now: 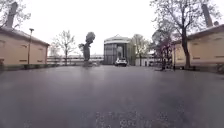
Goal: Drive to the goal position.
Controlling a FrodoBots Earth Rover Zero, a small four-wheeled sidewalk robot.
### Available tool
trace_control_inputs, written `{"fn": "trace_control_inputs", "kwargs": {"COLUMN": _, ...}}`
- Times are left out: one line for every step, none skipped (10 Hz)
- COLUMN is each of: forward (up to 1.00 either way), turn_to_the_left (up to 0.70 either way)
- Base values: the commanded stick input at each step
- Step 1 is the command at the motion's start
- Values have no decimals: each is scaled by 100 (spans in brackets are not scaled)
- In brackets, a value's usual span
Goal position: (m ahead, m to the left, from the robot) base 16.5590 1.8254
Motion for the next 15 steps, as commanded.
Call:
{"fn": "trace_control_inputs", "kwargs": {"forward": 100, "turn_to_the_left": 0}}
{"fn": "trace_control_inputs", "kwargs": {"forward": 100, "turn_to_the_left": 0}}
{"fn": "trace_control_inputs", "kwargs": {"forward": 100, "turn_to_the_left": 0}}
{"fn": "trace_control_inputs", "kwargs": {"forward": 100, "turn_to_the_left": 0}}
{"fn": "trace_control_inputs", "kwargs": {"forward": 100, "turn_to_the_left": 0}}
{"fn": "trace_control_inputs", "kwargs": {"forward": 100, "turn_to_the_left": 0}}
{"fn": "trace_control_inputs", "kwargs": {"forward": 100, "turn_to_the_left": 0}}
{"fn": "trace_control_inputs", "kwargs": {"forward": 100, "turn_to_the_left": 0}}
{"fn": "trace_control_inputs", "kwargs": {"forward": 100, "turn_to_the_left": 0}}
{"fn": "trace_control_inputs", "kwargs": {"forward": 100, "turn_to_the_left": 0}}
{"fn": "trace_control_inputs", "kwargs": {"forward": 100, "turn_to_the_left": 0}}
{"fn": "trace_control_inputs", "kwargs": {"forward": 100, "turn_to_the_left": 0}}
{"fn": "trace_control_inputs", "kwargs": {"forward": 100, "turn_to_the_left": 0}}
{"fn": "trace_control_inputs", "kwargs": {"forward": 100, "turn_to_the_left": 0}}
{"fn": "trace_control_inputs", "kwargs": {"forward": 100, "turn_to_the_left": 0}}
